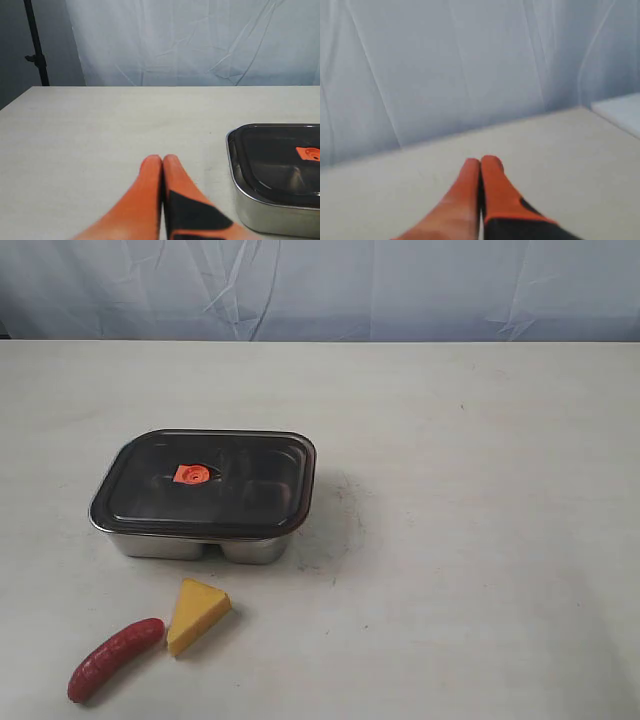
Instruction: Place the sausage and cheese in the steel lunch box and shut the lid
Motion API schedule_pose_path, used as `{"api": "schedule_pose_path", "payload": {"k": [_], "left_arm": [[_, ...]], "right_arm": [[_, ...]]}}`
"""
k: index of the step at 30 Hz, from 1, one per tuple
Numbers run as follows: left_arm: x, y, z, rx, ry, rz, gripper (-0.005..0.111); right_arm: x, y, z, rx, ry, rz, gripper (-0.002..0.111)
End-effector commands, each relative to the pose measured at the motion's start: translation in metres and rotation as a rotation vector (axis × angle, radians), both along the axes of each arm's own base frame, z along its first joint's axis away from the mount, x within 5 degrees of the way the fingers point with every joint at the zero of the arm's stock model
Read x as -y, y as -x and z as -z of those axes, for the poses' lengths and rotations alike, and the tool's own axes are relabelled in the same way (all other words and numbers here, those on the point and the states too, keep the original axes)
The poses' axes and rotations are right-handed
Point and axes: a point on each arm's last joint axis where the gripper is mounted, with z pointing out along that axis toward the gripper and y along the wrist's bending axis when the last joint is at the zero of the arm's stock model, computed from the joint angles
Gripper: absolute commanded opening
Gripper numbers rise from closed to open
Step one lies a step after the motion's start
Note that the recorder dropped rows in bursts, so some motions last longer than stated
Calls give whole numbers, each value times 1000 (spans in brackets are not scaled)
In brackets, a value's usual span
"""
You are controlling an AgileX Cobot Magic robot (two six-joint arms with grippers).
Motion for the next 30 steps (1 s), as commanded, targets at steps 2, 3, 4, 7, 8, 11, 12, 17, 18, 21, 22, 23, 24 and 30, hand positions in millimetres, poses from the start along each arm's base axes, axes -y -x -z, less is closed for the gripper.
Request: {"api": "schedule_pose_path", "payload": {"k": [2, 3, 4, 7, 8, 11, 12, 17, 18, 21, 22, 23, 24, 30], "left_arm": [[0, 0, 1, 1, 2, 0, 0], [0, 0, 1, 1, 2, 0, 0], [0, 0, 1, 1, 2, 0, 0], [0, 0, 1, 1, 2, 0, 0], [0, 0, 1, 1, 2, 0, 0], [0, 0, 1, 1, 2, 0, 0], [0, 0, 1, 1, 2, 0, 0], [0, 0, 1, 1, 0, 0, 0], [0, 0, 1, 1, 0, 0, 0], [0, 0, 1, 1, 0, 0, 0], [0, 0, 1, 1, 0, 0, 0], [0, 0, 1, 1, 0, 0, 0], [0, 0, 1, 1, 0, 0, 0], [0, 0, 1, 1, 0, 0, 0]], "right_arm": [[13, 7, -36, 423, -412, 81, -1], [16, 8, -39, 463, -536, 91, -1], [18, 8, -38, 464, -700, 81, -1], [12, 4, -29, 334, -1059, 10, -1], [9, 3, -27, 282, -1072, -2, -1], [-3, 2, -16, 45, -1081, -17, -1], [-5, 3, -15, -6, -1068, -22, -1], [-12, 7, -52, -16, -874, -134, -1], [-13, 5, -58, -31, -839, -147, -1], [-20, -21, -88, -150, -674, -166, -1], [-25, -45, -99, -233, -588, -168, -1], [-28, -56, -102, -272, -555, -170, -1], [-32, -73, -105, -324, -521, -172, -1], [-105, -180, -67, -772, -384, -489, 50]]}}
